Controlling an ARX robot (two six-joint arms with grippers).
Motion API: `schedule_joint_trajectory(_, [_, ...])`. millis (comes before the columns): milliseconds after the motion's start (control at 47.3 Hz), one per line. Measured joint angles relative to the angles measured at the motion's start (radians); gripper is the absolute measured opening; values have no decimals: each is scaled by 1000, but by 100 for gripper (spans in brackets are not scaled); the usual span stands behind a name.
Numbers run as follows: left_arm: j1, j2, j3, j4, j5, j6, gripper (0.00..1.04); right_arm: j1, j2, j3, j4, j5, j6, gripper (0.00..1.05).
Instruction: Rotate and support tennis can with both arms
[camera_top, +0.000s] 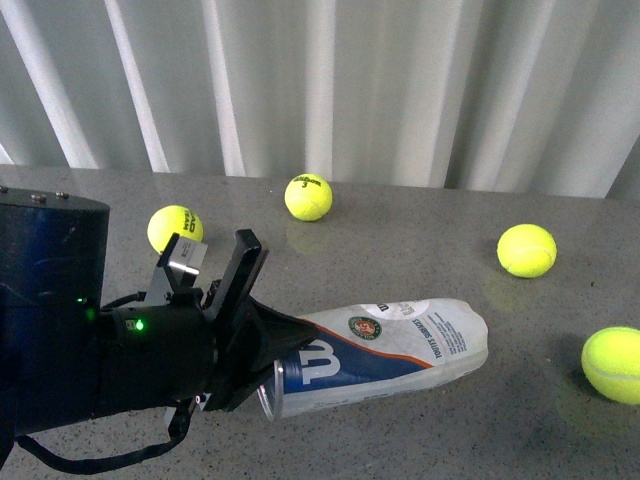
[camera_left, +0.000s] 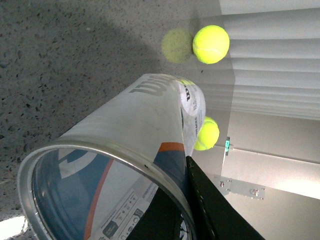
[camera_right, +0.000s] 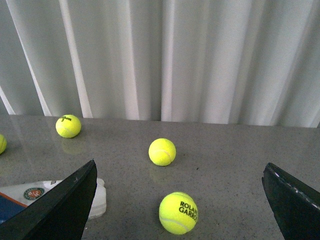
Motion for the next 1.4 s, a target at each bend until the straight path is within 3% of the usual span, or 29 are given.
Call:
schedule_joint_trajectory(148, [12,-141,9,-187,25,50,4,0,0,0,0,0,0,98])
schedule_joint_trajectory(233, [27,-275,86,-428,37,150,4,0,0,0,0,0,0,98])
schedule_joint_trajectory(338, [35,-392,264,-747,-15,318,4,0,0,0,0,0,0,98])
schedule_joint_trajectory(529, [19,-414,622,-1287,-208,684,4,0,0,0,0,0,0,98])
schedule_joint_trajectory(719, [-49,-338,866,-1655,-449,1028,4,0,0,0,0,0,0,98])
schedule_joint_trajectory(846, [-104,-270,983,-1818,-590,1213,4,0,0,0,0,0,0,98])
schedule_joint_trajectory(994, [-177,-173,1106,-1970,-669,1379,4,0,0,0,0,0,0,98])
schedule_joint_trajectory(1184, [-238,-78,1203,-1985,-668,1428,4,0,0,0,0,0,0,98])
schedule_joint_trajectory(1396, [-274,-27,1138,-1926,-632,1435,4,0,0,0,0,0,0,98])
